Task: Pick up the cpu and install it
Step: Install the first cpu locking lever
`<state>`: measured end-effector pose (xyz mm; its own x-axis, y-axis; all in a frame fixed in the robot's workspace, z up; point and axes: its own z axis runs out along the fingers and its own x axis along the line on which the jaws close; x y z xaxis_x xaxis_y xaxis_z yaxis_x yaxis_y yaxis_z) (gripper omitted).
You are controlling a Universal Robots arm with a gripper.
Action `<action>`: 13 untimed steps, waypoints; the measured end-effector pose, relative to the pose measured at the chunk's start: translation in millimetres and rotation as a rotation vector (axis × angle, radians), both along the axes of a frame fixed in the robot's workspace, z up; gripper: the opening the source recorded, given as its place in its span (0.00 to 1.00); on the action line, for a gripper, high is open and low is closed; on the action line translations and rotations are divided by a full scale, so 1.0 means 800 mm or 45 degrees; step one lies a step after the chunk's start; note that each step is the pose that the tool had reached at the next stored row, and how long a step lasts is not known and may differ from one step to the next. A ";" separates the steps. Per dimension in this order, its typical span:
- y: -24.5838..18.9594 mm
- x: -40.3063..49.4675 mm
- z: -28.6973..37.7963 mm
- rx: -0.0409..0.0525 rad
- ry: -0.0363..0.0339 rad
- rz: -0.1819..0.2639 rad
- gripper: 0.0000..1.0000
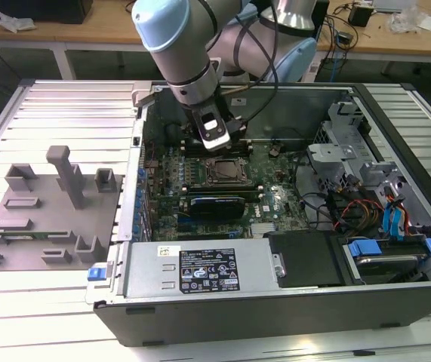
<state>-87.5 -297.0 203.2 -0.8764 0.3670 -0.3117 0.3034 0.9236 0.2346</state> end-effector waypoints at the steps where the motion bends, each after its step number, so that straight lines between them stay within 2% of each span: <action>1: 0.0000 0.000 0.0018 0.000 0.0001 -0.001 0.11; 6: 0.0000 0.000 0.0034 0.000 0.0016 -0.002 0.11; 7: -0.0001 0.001 0.0033 0.000 0.0351 -0.002 0.11; 8: 0.0000 0.002 0.0032 0.000 0.0564 -0.002 0.11; 9: -0.0001 0.003 0.0031 0.000 0.0877 -0.002 0.11; 10: -0.0001 0.004 0.0030 0.000 0.1060 -0.002 0.11; 11: -0.0001 0.004 0.0030 0.000 0.1116 -0.002 0.11; 13: -0.0001 0.005 0.0031 0.000 0.1142 0.003 0.11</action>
<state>-83.8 -297.1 205.7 -0.9018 0.3645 -0.2321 0.3206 0.9245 0.2062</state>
